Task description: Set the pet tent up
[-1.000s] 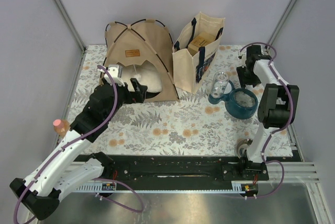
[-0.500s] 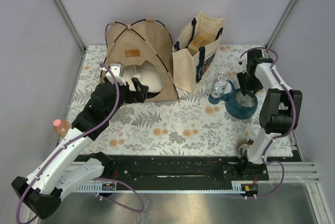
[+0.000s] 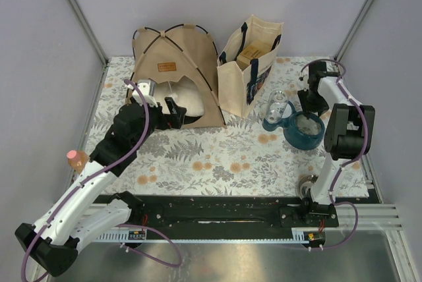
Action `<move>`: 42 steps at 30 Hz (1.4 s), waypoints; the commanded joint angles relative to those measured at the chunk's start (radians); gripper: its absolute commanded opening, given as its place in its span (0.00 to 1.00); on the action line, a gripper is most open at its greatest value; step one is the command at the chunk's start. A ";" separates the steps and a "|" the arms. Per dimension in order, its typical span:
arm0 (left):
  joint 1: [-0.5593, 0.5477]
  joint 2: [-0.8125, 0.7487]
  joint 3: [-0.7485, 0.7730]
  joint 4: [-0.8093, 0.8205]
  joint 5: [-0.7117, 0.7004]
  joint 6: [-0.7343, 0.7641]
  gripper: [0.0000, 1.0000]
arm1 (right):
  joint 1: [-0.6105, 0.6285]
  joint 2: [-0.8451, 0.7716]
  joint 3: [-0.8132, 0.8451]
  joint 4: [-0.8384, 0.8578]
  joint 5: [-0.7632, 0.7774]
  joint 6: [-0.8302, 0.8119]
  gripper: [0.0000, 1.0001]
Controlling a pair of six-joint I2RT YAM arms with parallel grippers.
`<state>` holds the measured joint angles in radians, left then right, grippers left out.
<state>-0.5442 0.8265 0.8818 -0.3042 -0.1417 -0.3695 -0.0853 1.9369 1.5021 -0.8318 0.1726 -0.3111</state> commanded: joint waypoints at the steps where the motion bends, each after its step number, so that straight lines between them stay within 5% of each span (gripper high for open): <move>1: 0.007 -0.018 0.008 0.048 0.016 -0.008 0.99 | -0.002 0.022 0.040 0.025 0.001 0.026 0.54; 11: 0.012 -0.029 -0.007 0.054 0.039 -0.026 0.99 | -0.002 0.043 0.027 0.008 0.097 0.179 0.28; 42: 0.013 -0.087 -0.053 0.054 0.091 -0.032 0.99 | -0.004 -0.087 -0.187 -0.079 0.068 0.694 0.18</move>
<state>-0.5354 0.7650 0.8402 -0.2939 -0.0711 -0.3981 -0.0864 1.8675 1.3369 -0.8818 0.2733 0.2707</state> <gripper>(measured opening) 0.988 0.190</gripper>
